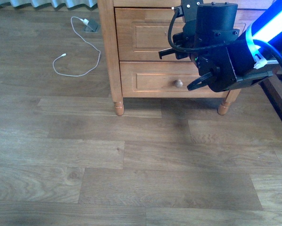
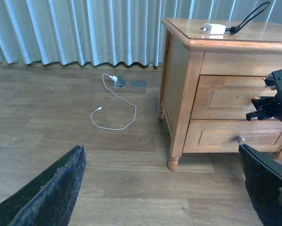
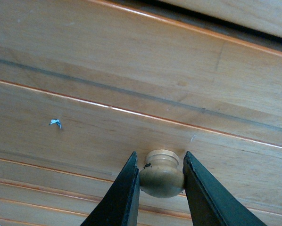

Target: Put charger into drawer

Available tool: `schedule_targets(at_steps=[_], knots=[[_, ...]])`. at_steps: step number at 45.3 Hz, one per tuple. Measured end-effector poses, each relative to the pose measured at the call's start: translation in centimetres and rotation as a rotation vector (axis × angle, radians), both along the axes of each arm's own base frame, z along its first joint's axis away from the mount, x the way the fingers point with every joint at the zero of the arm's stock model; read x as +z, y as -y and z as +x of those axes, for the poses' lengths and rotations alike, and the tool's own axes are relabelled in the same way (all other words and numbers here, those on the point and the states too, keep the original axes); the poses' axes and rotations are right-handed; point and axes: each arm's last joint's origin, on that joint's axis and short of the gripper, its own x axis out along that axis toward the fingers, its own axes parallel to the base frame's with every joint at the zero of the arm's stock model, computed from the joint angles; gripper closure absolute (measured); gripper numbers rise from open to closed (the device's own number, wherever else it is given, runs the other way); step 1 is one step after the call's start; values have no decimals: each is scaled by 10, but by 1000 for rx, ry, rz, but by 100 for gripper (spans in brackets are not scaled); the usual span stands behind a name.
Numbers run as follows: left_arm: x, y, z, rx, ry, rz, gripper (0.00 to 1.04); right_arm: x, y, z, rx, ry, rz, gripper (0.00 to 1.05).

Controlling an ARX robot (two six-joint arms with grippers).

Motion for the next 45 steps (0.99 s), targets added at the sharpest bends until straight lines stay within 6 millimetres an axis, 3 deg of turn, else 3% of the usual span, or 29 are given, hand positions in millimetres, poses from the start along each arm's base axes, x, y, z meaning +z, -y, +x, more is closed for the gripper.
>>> schedule_targets(at_steps=[5,11,19,25,30,34,45], knots=[[0,0,0,0,0,0,6,0,4,-9,20,-3,16,82],[0,0,0,0,0,0,6,3,12,-40,41,-33,45,82],[0,0,0,0,0,0,6,8,33,-109,97,-129,116,84],[0,0,0,0,0,0,6,13,47,-154,95,-190,150,104],[0,0,0,0,0,0,6,2,60,-192,85,-266,154,103],[0,0,0,0,0,0,6,12,64,-200,90,-249,173,89],[0,0,0,0,0,0,6,70,84,-200,94,-85,197,52]])
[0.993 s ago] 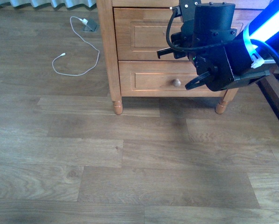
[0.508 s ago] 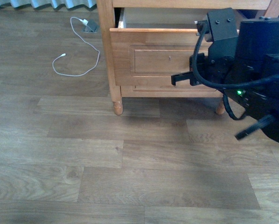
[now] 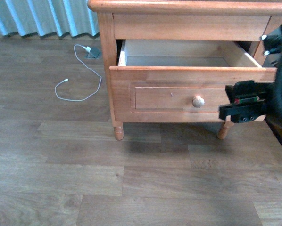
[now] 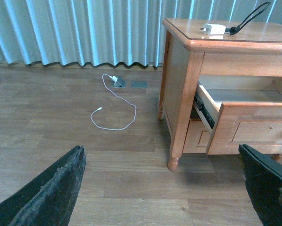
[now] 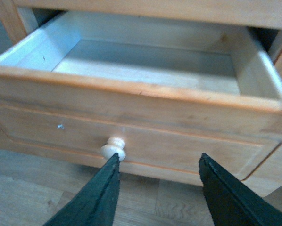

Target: Put charger into drawer

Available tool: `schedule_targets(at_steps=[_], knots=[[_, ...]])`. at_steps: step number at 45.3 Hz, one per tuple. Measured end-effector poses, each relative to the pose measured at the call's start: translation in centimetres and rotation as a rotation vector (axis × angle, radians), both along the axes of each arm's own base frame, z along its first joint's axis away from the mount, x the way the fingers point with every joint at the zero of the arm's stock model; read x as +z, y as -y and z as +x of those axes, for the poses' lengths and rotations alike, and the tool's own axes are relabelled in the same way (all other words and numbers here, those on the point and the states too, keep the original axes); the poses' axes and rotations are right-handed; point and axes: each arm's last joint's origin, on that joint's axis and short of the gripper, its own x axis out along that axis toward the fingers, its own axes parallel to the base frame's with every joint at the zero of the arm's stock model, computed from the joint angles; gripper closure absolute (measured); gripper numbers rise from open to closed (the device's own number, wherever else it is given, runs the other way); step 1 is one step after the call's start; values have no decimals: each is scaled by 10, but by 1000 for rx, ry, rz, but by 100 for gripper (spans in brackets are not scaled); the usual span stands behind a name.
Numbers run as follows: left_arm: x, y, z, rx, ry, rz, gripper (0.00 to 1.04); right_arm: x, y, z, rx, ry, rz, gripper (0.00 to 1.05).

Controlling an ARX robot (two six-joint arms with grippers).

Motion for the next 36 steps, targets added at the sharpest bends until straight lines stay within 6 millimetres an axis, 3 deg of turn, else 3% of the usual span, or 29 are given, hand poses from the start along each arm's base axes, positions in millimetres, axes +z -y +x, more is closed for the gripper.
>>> schedule_targets(at_steps=[13,20,27,36], knots=[[0,0,0,0,0,0,6,76,42,-26,-52,92,34,8],[0,0,0,0,0,0,6,115,68,-70,-71,158,70,8],[0,0,0,0,0,0,6,124,87,-111,-97,180,96,8],[0,0,0,0,0,0,6,109,99,-149,-151,141,138,8]])
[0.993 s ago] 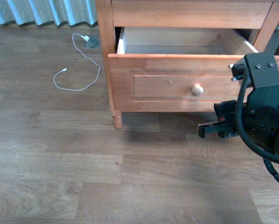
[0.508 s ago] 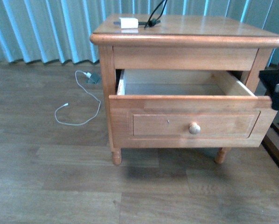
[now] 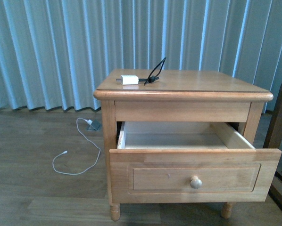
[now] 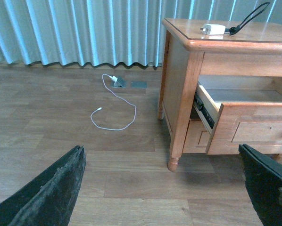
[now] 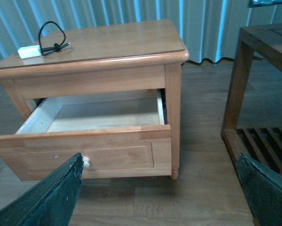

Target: Put charger into drawer

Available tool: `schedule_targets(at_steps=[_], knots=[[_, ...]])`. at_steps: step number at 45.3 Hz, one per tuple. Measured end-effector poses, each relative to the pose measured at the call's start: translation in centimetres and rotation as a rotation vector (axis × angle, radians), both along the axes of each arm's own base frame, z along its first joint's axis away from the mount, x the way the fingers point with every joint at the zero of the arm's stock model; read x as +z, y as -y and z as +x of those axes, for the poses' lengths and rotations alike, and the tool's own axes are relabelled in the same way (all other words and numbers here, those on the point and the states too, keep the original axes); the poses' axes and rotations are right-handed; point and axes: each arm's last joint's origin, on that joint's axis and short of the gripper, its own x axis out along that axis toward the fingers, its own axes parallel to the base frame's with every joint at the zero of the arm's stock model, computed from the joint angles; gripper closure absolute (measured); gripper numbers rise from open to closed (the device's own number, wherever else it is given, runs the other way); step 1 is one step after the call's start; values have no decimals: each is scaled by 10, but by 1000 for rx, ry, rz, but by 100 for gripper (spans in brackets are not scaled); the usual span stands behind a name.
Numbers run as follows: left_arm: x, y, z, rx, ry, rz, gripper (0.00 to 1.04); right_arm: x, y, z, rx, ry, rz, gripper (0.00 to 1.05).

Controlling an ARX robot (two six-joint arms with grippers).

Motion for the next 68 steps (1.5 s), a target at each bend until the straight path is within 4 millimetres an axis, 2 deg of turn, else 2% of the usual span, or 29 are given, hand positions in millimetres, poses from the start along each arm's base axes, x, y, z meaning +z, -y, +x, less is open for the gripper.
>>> schedule_targets(at_steps=[7,11,16,24,28,30,32,39,43,58,62,63,68], knots=[[0,0,0,0,0,0,6,-1,1,-3,-24,14,-5,10],[0,0,0,0,0,0,6,-6,-4,-8,-95,72,-61,26],[0,0,0,0,0,0,6,-14,-12,-14,-94,77,-78,44],[0,0,0,0,0,0,6,-27,-25,-26,-90,76,-88,83],[0,0,0,0,0,0,6,-30,-28,-30,-87,77,-88,97],[0,0,0,0,0,0,6,-31,-29,-31,-84,79,-89,97],[0,0,0,0,0,0,6,-32,-31,-33,-86,83,-93,103],[0,0,0,0,0,0,6,-33,-41,-35,-80,87,-94,79],[0,0,0,1,0,0,6,-34,-42,-35,-81,85,-94,61],[0,0,0,0,0,0,6,-34,-42,-35,-83,85,-94,8],[0,0,0,0,0,0,6,-34,-42,-35,-83,85,-93,9],[1,0,1,54,4,-13,6,-34,-42,-35,-83,85,-93,9],[0,1,9,538,2,-121,6,-34,-42,-35,-83,85,-93,8]])
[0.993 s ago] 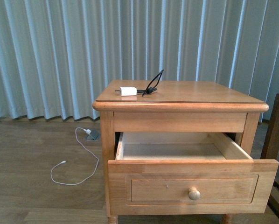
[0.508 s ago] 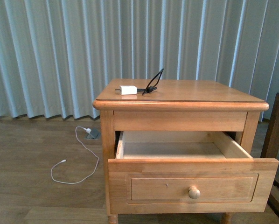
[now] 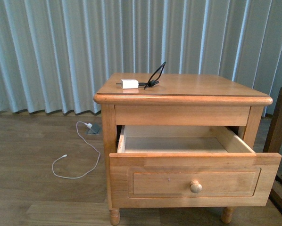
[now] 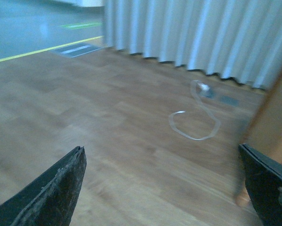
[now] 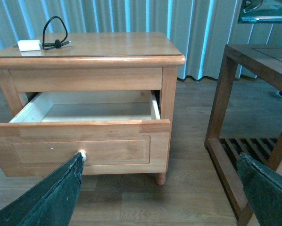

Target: Put charger into drawer

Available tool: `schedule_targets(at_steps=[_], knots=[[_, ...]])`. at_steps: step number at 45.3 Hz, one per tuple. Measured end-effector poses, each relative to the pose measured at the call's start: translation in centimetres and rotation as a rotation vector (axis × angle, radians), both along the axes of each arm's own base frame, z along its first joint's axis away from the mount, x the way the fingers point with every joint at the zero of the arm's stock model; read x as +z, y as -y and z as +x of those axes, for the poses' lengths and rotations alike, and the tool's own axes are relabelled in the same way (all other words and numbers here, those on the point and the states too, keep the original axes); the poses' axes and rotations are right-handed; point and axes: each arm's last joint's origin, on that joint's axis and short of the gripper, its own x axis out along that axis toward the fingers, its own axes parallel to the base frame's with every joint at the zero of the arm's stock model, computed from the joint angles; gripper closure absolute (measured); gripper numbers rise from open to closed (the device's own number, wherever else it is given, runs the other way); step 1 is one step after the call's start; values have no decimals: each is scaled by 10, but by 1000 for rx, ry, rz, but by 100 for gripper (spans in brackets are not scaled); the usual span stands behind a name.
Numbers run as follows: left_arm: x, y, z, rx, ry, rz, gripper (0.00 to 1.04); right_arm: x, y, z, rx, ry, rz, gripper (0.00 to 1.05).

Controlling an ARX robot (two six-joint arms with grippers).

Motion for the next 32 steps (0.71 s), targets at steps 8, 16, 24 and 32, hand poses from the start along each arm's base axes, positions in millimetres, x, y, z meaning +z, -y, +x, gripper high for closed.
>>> schedule_targets(at_steps=[8,16,24,32], knots=[[37,-1,41,-71,27,-10,6,0,0,0,0,0,0,8],[76,10,111,-273,30,100,6,0,0,0,0,0,0,8],[99,32,189,-491,-4,223,6,0,0,0,0,0,0,8],[112,56,272,-675,-30,282,6,0,0,0,0,0,0,8]])
